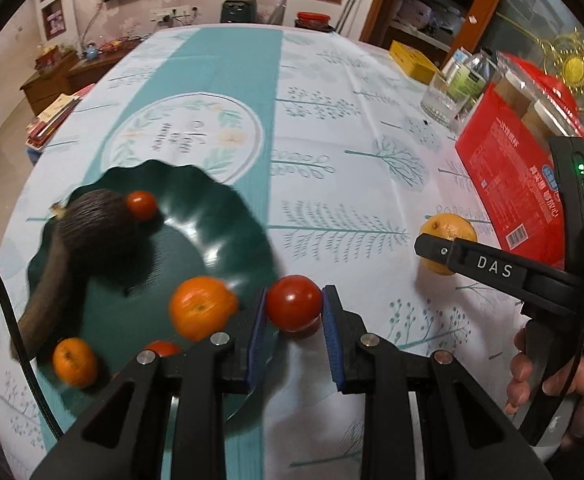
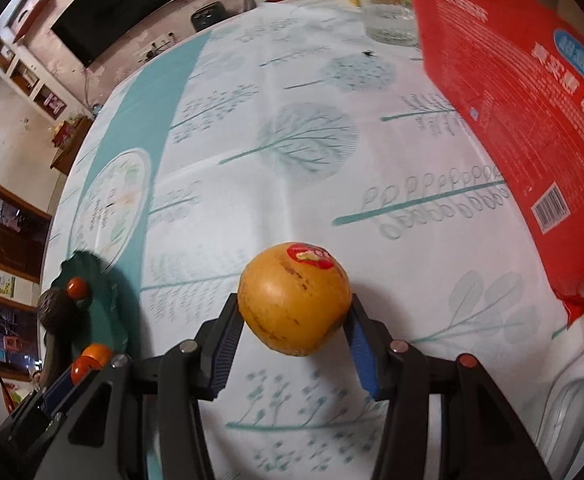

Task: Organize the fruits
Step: 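Grasp the cherry tomato with the left tool while the right tool grasps the large orange, then set the tomato on the plate with the left tool while the right tool places the large orange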

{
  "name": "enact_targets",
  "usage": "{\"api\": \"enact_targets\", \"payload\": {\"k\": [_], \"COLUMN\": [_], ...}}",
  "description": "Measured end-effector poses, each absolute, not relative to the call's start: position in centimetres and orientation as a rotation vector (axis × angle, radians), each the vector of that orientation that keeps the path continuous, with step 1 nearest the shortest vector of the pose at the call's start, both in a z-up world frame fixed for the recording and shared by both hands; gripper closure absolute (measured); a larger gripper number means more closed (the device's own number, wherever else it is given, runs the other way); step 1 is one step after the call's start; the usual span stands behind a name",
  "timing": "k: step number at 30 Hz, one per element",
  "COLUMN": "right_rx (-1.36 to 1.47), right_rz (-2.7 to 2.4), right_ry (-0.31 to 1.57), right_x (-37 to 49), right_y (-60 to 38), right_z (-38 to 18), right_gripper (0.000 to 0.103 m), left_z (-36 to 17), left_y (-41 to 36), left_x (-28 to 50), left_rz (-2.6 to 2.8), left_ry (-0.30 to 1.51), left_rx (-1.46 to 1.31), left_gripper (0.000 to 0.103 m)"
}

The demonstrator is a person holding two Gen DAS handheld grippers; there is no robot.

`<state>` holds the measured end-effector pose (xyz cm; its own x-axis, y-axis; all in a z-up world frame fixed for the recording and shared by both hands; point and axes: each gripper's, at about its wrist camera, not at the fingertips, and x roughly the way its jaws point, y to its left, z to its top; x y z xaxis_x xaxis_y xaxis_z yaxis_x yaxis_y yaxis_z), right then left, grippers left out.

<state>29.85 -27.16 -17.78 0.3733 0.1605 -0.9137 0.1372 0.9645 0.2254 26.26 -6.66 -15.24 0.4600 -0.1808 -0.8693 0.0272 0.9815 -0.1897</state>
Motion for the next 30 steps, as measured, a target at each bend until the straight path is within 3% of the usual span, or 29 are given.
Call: {"api": "enact_targets", "payload": {"k": [14, 30], "right_rx": [0.221, 0.269], "right_rz": [0.131, 0.170], "right_ry": [1.154, 1.190], "right_x": [26.5, 25.1], "right_y": [-18.1, -8.1], "right_z": [-13.5, -14.5], "right_gripper": [0.052, 0.052], "left_z": [-13.0, -14.2], "left_y": [1.2, 8.1], "left_x": [21.5, 20.2], "left_rz": [-0.103, -0.217], "left_ry": [1.053, 1.109], "left_rx": [-0.173, -0.128], "left_gripper": [0.078, 0.077]}}
